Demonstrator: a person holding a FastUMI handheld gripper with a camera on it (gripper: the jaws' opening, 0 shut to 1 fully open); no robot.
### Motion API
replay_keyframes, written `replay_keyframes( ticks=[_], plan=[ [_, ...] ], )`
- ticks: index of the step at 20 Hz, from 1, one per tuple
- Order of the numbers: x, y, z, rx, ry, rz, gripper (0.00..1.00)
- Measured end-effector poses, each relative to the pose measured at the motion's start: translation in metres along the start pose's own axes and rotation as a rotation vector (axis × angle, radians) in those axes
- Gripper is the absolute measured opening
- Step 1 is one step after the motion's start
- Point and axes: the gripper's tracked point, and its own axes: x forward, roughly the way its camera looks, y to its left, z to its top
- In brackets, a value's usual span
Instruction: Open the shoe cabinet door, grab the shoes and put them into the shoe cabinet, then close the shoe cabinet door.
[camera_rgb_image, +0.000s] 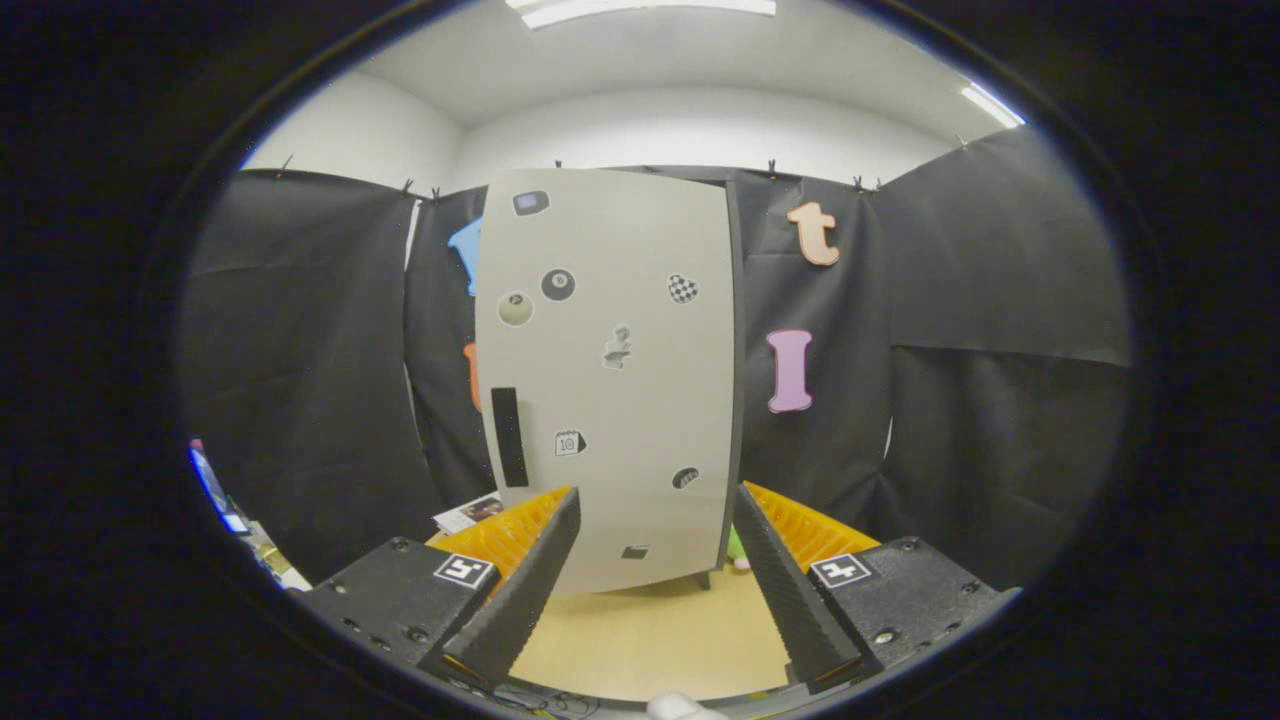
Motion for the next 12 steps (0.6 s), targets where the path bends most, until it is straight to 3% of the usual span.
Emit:
replay_keyframes(
  ticks=[12],
  plan=[
    [0.002, 0.0, 0.015, -0.002, -0.01, -0.027, 1.0]
  ],
)
